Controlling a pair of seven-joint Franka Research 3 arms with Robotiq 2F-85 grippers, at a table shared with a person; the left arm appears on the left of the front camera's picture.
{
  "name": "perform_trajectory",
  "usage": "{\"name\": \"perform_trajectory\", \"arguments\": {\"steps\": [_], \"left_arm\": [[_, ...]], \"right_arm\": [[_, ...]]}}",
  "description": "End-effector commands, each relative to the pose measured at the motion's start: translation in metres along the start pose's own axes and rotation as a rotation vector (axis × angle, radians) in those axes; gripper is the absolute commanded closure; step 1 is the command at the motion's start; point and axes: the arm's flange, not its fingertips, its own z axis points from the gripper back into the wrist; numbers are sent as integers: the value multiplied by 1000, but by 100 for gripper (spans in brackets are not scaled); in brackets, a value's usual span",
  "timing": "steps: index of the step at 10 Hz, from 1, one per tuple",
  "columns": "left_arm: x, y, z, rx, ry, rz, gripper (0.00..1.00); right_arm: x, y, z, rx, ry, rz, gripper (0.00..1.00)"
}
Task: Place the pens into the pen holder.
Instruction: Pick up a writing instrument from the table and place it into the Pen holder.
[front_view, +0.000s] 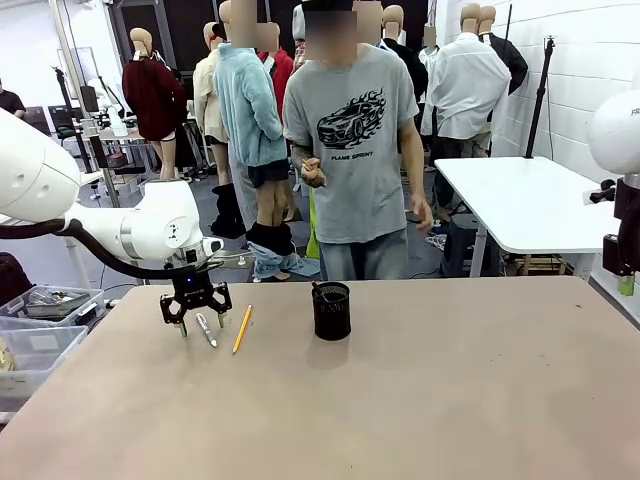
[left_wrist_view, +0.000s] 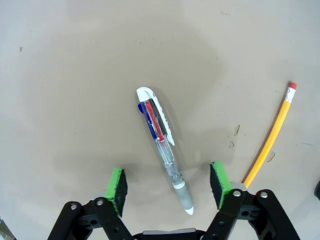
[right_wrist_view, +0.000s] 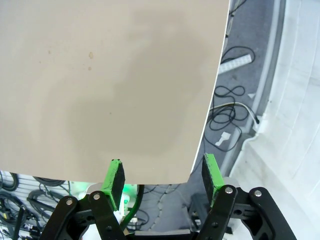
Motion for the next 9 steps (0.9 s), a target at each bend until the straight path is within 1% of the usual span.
{"name": "perform_trajectory", "arguments": {"steps": [1, 3, 4, 7, 9], "left_arm": [[-3, 2, -4, -8, -8, -20, 44], [-5, 0, -5, -3, 12, -45, 84], [-6, -2, -7, -3, 19, -57, 100], [-6, -1, -8, 2, 26, -59, 100], [-10, -4, -8, 19, 31, -122, 100]], "right_arm": [[-1, -2, -1, -19, 0, 22, 22], [-1, -2, -1, -19, 0, 22, 22], [-1, -2, -1, -19, 0, 22, 22], [-1, -2, -1, -19, 0, 22, 22], [-1, -2, -1, -19, 0, 22, 22]]}}
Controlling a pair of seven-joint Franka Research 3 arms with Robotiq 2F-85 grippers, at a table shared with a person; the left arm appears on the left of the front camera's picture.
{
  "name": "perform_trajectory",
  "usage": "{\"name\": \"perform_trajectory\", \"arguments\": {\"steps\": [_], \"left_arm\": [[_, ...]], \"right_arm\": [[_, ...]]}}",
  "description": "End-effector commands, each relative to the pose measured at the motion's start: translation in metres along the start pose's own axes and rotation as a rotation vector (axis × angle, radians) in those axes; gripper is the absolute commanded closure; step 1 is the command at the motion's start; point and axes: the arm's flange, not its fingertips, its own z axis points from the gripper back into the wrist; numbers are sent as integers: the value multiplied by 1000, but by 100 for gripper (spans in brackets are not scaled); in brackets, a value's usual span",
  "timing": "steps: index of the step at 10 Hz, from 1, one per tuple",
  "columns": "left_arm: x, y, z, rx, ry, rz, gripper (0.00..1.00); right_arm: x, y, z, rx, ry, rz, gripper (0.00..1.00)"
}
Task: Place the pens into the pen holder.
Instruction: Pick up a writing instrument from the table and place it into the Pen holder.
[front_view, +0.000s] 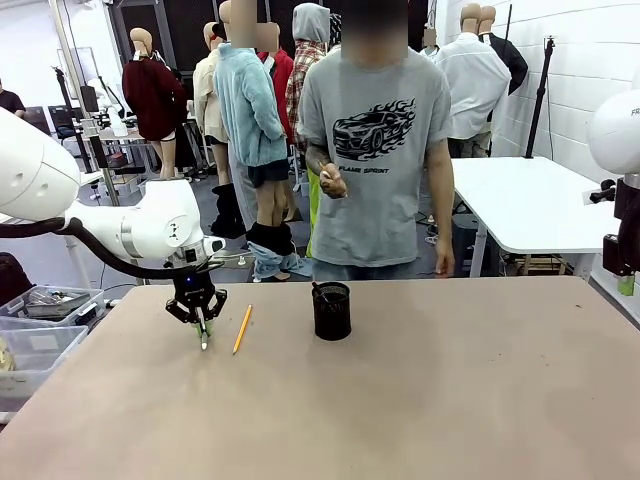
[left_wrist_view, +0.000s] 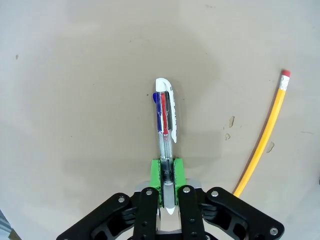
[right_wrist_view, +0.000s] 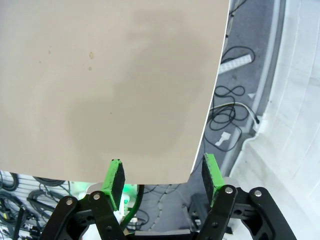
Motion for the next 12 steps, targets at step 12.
{"name": "perform_trajectory", "arguments": {"steps": [12], "left_arm": [[-51, 3, 86, -348, -281, -967, 100]], "right_arm": [[-1, -2, -1, -19, 0, 22, 22]]}}
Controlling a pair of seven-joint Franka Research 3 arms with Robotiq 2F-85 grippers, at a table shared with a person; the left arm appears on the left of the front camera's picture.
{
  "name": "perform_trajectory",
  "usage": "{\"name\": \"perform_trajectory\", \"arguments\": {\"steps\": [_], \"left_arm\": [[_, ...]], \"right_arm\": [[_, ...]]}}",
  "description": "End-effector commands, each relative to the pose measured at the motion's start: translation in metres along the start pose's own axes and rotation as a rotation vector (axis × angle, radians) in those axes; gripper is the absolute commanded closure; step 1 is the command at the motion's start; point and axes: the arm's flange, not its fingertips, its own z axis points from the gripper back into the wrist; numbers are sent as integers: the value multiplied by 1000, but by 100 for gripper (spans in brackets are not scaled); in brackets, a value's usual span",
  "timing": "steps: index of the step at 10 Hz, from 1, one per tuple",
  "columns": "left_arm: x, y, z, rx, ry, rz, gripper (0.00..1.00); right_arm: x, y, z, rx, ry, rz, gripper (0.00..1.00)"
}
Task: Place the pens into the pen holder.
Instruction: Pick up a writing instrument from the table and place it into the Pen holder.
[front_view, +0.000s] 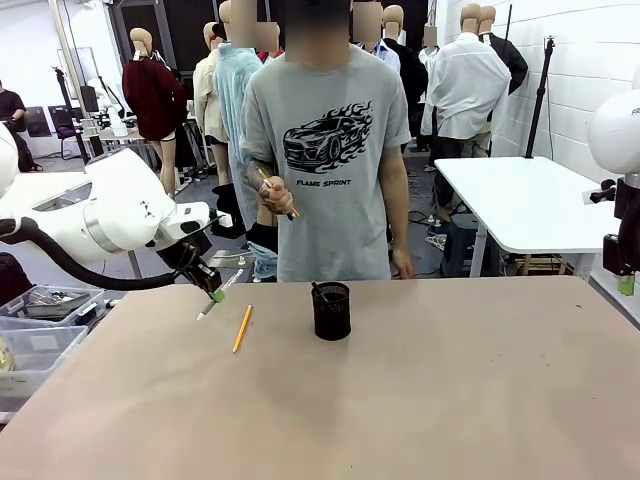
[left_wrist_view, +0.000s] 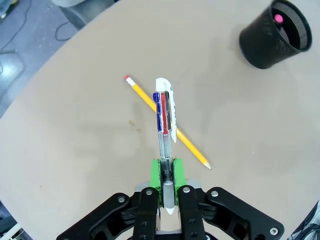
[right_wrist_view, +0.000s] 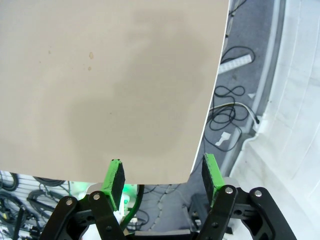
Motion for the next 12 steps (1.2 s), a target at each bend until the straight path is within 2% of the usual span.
{"name": "perform_trajectory", "arguments": {"steps": [1, 2, 3, 4, 5, 6, 7, 8, 9, 10, 11, 12], "left_arm": [[1, 3, 3, -14, -4, -9, 100], [3, 0, 7, -95, -116, -65, 100], [0, 4, 13, -226, -173, -156, 100], [-11, 12, 25, -304, -205, -262, 100], [-29, 29, 43, -414, -301, -330, 100], [-47, 43, 56, -401, -364, -363, 100], [-78, 53, 77, -367, -376, -420, 100], [-113, 63, 106, -377, -435, -439, 100], [-155, 72, 135, -366, -496, -449, 100], [-191, 82, 158, -354, -603, -425, 100], [-214, 88, 167, -329, -694, -380, 100], [-220, 92, 168, -355, -765, -400, 100]], "right_arm": [[-1, -2, -1, -19, 1, 23, 22], [-1, -2, -1, -19, 1, 23, 22], [-1, -2, -1, -19, 1, 23, 22], [-1, -2, -1, -19, 1, 23, 22], [-1, -2, -1, -19, 1, 23, 22], [-1, -2, -1, -19, 1, 23, 22], [-1, -2, -1, -19, 1, 23, 22], [-1, -2, -1, -19, 1, 23, 22], [-1, -2, -1, -19, 1, 23, 22], [-1, -2, -1, -19, 1, 23, 22], [-1, -2, -1, -19, 1, 23, 22], [-1, -2, -1, -19, 1, 23, 22]]}}
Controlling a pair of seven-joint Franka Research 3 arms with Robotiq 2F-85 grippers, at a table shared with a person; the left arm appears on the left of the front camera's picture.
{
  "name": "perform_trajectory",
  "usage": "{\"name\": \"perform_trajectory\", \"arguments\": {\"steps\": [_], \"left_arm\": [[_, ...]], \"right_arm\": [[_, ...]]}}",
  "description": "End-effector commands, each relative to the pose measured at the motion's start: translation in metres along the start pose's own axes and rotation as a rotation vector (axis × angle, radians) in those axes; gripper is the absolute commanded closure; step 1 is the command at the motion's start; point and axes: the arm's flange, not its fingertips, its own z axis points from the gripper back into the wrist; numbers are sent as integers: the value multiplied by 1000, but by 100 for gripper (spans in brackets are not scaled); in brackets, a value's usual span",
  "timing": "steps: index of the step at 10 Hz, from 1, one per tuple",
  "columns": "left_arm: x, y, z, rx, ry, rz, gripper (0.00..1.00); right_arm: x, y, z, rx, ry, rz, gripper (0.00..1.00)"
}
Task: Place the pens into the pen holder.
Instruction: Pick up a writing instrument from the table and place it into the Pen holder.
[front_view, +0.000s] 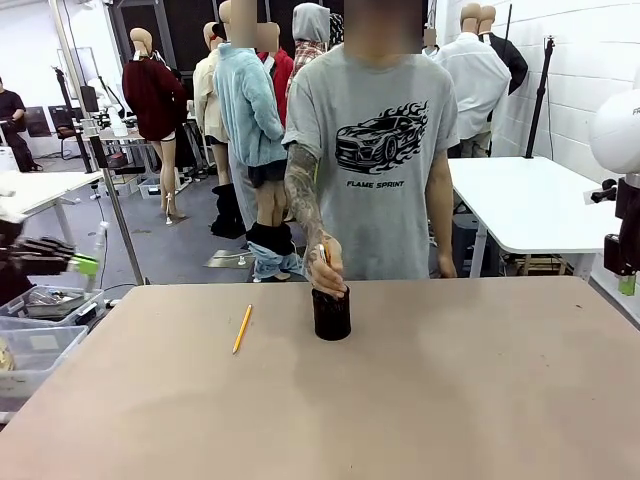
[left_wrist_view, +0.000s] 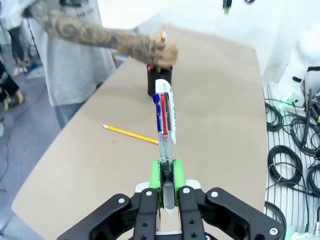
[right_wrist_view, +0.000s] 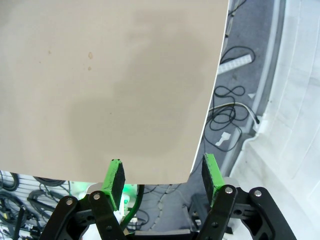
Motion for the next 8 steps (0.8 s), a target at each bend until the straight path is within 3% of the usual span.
{"name": "perform_trajectory", "arguments": {"steps": [1, 3, 4, 8], "left_arm": [[-2, 10, -15, -38, -131, -37, 100], [15, 31, -46, -83, -166, -32, 100], [28, 41, -64, -152, -236, -23, 100], [83, 65, -158, -306, -240, -48, 100]], "right_arm": [[-1, -1, -1, -20, 1, 24, 22], [-1, -1, -1, -20, 1, 24, 22], [-1, -1, -1, -20, 1, 24, 22], [-1, -1, -1, -20, 1, 24, 22]]}}
